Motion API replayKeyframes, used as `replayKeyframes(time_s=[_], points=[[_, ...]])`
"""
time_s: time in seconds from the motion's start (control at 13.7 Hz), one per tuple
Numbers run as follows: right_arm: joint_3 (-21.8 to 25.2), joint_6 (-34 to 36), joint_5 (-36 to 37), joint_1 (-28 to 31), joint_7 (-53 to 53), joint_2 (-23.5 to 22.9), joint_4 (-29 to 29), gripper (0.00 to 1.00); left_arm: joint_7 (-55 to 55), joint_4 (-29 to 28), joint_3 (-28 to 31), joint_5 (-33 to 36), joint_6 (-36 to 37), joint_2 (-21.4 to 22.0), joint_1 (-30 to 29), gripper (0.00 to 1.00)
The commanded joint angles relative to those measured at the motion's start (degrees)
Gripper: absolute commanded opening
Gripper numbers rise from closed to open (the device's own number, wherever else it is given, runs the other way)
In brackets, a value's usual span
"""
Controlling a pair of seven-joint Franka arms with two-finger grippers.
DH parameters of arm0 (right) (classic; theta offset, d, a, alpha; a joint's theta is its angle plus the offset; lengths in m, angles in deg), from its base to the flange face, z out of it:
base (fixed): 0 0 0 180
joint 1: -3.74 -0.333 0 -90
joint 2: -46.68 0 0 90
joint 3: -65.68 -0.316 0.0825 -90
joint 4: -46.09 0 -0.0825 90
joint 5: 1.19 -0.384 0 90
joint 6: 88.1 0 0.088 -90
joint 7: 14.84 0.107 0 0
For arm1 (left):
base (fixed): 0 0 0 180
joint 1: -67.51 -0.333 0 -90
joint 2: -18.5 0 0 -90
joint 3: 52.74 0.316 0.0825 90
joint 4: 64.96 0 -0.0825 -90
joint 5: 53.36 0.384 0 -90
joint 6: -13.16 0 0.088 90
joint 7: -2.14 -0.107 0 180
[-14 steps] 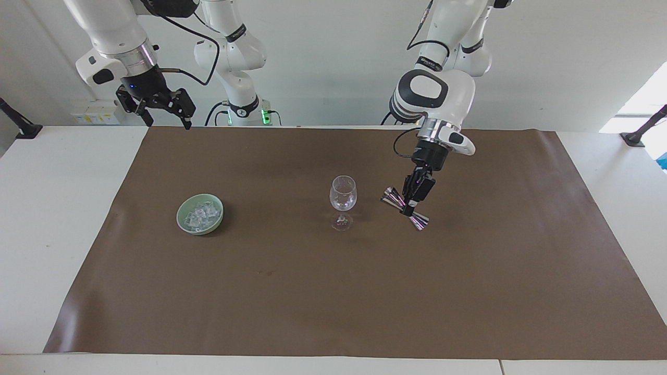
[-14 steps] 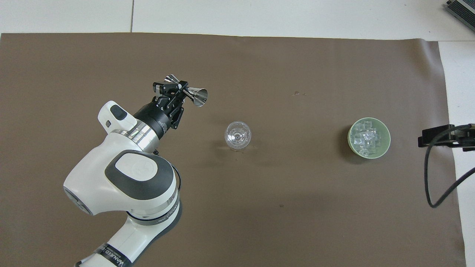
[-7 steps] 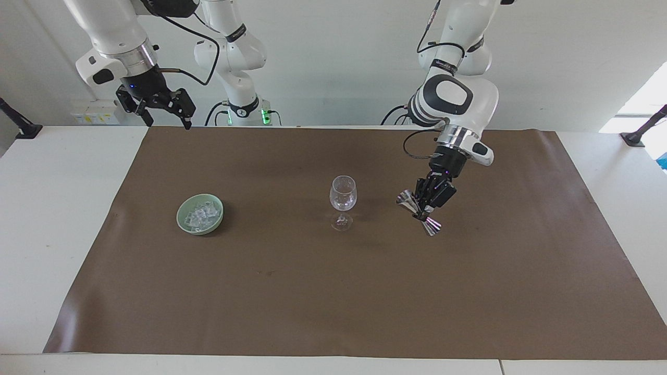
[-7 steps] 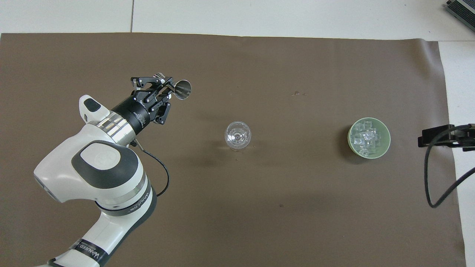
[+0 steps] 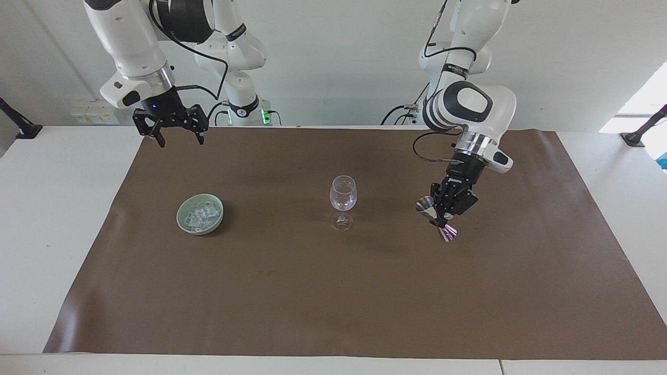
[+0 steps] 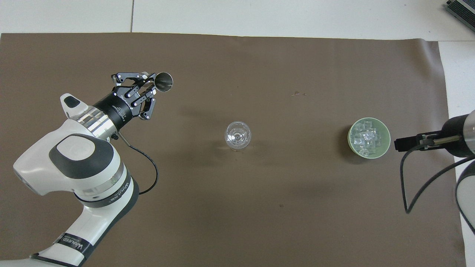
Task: Pour wine and add ice with both arms
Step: 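Carry the jigger back with the left gripper while the right gripper reaches the green cup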
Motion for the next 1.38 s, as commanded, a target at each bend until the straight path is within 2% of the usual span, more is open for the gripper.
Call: replayKeyframes(time_s=[0.0,0.15,0.36,0.58,0.87,1.02,1.09,1.24,1.31], points=[[-0.13,-6.18,-1.3,0.4,-8.96,2.84,-6.7,1.0,7.29,-1.66,-0.12,-0.54,2.28,1.19,-2.58,0.0],[-0.04,-9.35,-1.3,0.58,-13.44,3.37,-9.61,1.0,12.14,-2.71,-0.11,-0.54,2.11,0.92,-2.58,0.0],[0.04,-11.64,-1.3,1.54,-20.65,-0.05,-10.41,1.0,17.85,-3.86,-0.2,-0.54,3.85,1.1,-5.9,0.0],[0.05,-18.14,-1.3,3.48,-30.67,-4.09,-10.94,1.0,21.3,-4.03,0.06,0.07,7.21,1.01,-7.68,0.0],[0.05,-23.25,-1.3,3.65,-30.52,-9.19,-10.94,1.0,23.4,-4.03,0.15,1.12,12.55,1.54,-12.23,0.0],[-0.04,-23.86,-1.74,3.65,-30.52,-10.6,-10.94,1.0,28.74,-3.86,0.24,7.5,15.28,1.54,-13.21,0.0],[-0.04,-25.52,-2.79,3.65,-30.52,-11.3,-10.94,1.0,33.9,-3.08,0.41,13.11,18.69,1.36,-14.96,0.0],[-0.04,-26.15,-4.64,3.74,-31.22,-13.58,-11.02,1.0,47.69,1.74,0.68,32.14,30.18,0.49,-20.57,0.0],[-0.04,-26.24,-4.73,3.74,-31.13,-14.29,-11.03,1.0,51.5,4.64,0.68,37.2,34.5,-0.65,-22.6,0.0]])
